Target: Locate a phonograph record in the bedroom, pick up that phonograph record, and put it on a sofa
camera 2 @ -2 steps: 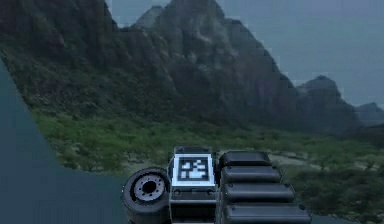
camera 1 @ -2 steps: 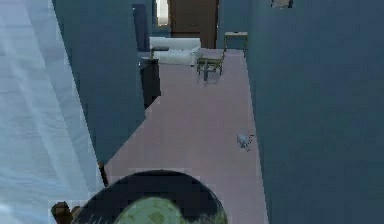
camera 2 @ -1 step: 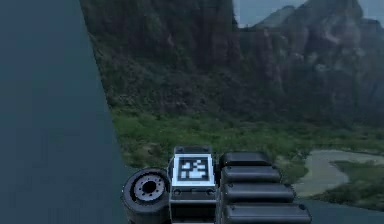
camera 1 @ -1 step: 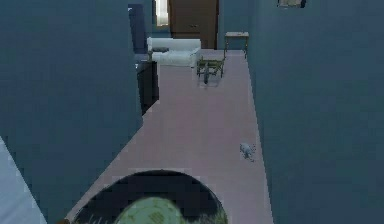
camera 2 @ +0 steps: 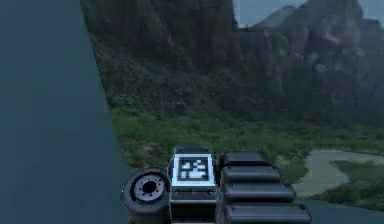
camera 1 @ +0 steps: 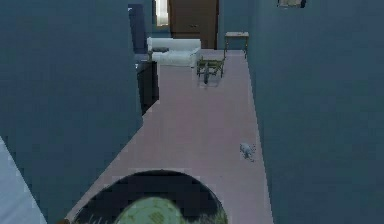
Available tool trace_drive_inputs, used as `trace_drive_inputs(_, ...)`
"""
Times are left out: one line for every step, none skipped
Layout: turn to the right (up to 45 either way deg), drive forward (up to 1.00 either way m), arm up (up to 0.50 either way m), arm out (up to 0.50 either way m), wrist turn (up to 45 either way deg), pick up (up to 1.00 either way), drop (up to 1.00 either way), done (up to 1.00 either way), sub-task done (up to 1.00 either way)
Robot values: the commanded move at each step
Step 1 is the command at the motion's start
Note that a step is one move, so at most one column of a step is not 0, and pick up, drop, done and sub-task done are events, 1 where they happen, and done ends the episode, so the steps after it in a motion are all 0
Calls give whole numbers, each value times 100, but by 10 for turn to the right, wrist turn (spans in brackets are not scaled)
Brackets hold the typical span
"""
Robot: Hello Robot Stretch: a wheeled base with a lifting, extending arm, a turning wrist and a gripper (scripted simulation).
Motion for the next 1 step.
trace_drive_inputs(120, 0, 0, 0, 0, 0, 0, 0, 0)
